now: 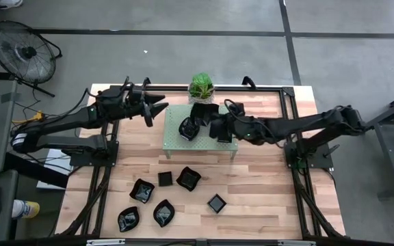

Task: Pick & Place Mini shaped plates
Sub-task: Stack the black leaf plate on the other black leaf plate on the shelf

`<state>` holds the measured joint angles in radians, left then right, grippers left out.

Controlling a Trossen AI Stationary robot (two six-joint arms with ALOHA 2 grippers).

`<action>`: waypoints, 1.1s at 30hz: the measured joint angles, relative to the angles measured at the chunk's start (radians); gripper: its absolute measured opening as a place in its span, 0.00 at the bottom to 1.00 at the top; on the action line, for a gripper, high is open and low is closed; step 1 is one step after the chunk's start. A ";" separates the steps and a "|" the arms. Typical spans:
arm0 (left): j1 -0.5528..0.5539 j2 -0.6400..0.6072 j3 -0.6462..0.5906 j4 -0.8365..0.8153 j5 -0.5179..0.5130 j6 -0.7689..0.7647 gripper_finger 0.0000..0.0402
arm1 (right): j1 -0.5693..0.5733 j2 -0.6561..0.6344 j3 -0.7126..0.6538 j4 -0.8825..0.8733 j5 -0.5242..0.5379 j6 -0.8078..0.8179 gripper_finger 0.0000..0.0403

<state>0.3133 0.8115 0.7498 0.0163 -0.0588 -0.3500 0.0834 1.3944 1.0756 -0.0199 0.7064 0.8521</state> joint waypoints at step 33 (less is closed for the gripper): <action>0.000 0.157 0.001 0.221 -0.236 0.106 0.54 | -0.124 0.393 0.266 0.603 0.200 -0.949 0.00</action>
<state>0.3138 0.9684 0.7511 0.2372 -0.2949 -0.2440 -0.0402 1.7874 1.3418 0.5828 0.9066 -0.0972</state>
